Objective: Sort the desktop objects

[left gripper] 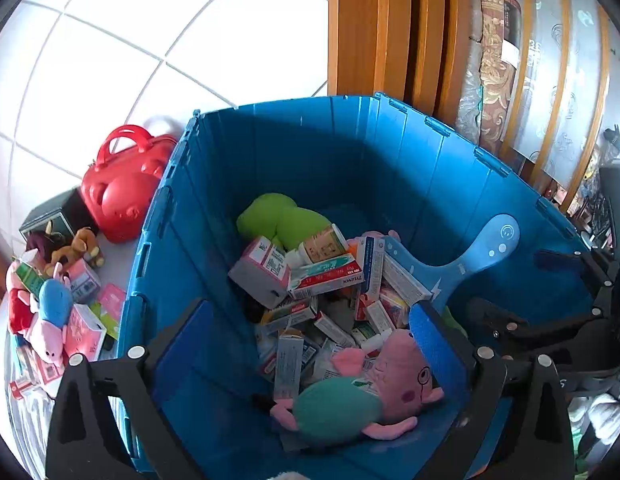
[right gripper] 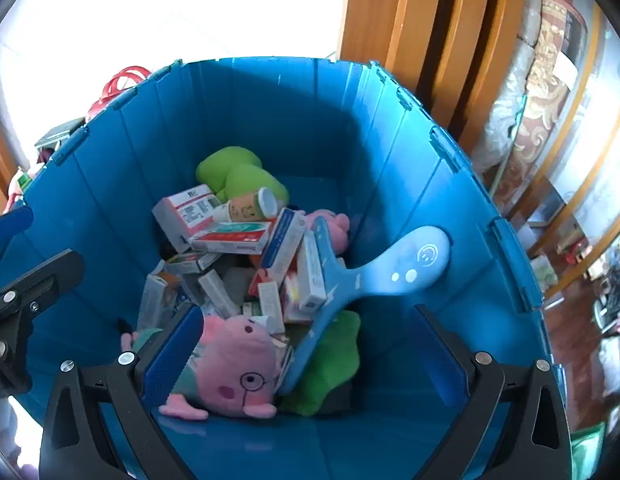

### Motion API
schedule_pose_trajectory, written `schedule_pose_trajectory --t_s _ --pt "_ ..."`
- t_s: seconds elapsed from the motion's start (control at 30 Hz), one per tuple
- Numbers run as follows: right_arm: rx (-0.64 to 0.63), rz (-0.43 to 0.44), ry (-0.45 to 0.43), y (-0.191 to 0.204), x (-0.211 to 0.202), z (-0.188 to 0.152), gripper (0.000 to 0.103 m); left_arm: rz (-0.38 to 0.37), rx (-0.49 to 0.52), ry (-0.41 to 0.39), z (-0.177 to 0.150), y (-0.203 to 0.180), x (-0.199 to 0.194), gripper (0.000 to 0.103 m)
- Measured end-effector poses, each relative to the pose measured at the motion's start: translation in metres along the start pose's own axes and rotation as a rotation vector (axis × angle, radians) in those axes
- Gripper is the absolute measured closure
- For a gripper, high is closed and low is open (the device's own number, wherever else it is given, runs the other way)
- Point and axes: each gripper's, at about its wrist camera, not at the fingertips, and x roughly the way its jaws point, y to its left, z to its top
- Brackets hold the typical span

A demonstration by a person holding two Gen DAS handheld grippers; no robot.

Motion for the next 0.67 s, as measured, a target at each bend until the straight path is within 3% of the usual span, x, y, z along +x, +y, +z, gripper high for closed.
schedule_pose_trajectory --t_s 0.67 --pt "0.0 0.002 -0.009 -0.0025 0.0004 0.0044 0.0 -0.009 -0.001 0.007 0.0011 0.0011 0.002 0.003"
